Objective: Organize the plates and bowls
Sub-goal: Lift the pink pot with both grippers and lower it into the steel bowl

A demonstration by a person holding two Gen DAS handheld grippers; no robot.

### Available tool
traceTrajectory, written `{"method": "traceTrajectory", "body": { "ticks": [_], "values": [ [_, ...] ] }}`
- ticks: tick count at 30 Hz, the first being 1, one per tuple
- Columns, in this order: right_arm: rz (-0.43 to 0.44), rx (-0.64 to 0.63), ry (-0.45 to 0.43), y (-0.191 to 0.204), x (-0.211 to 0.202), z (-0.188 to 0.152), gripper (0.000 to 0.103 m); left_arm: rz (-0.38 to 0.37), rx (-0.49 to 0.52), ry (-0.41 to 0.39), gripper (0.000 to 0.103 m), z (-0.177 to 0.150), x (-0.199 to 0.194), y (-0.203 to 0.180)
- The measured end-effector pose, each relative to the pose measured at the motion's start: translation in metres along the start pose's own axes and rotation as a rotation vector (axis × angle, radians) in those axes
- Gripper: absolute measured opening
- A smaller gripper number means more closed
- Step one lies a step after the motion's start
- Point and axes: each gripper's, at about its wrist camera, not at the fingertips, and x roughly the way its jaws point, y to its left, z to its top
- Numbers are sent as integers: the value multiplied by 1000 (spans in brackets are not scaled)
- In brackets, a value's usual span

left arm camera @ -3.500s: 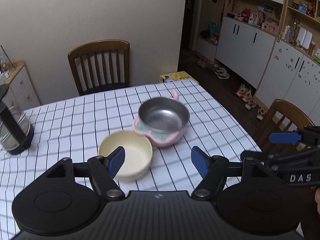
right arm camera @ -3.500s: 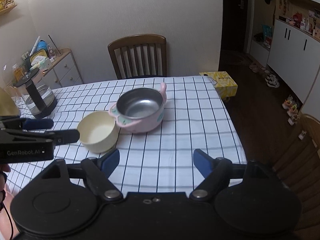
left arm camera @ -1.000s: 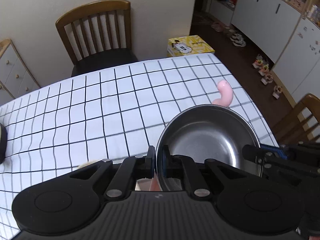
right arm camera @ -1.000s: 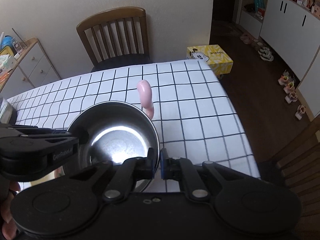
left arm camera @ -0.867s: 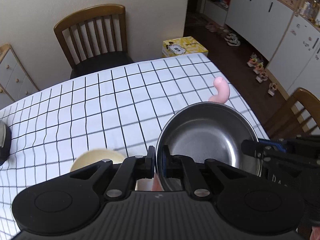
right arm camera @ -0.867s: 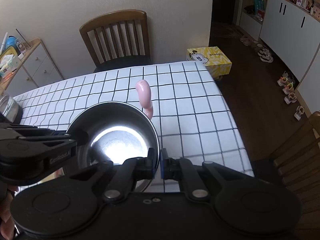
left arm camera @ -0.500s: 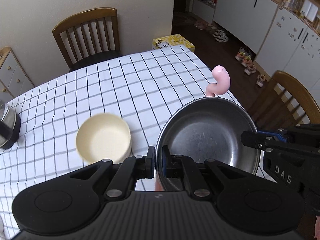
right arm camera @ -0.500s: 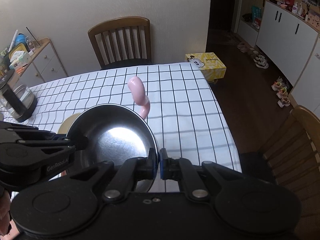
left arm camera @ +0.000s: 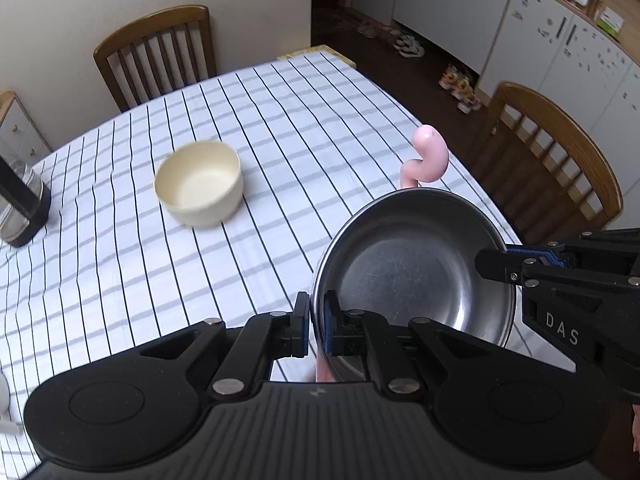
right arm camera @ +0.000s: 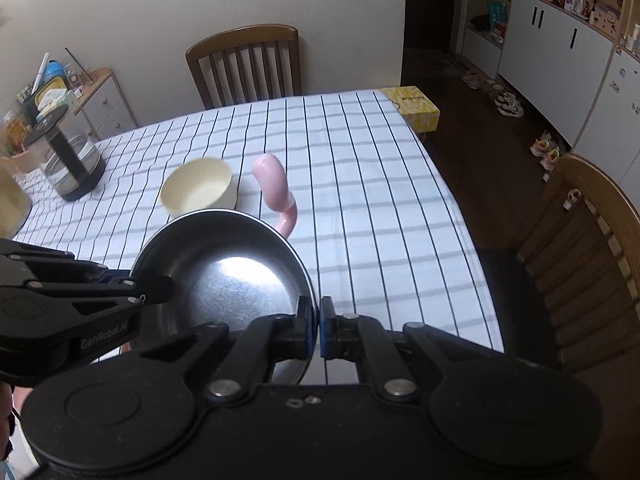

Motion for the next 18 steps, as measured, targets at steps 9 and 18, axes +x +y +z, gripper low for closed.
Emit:
{"method": "traceTrajectory", "body": {
  "ticks": [9,18],
  "values": [
    [1,27,52,10,-14,-58,5,-29,3,62,6,-59,-3,-9],
    [-5,40,132,16,-1,-103,5,-25,-8,129,6,-97,17,-13]
  ]
}}
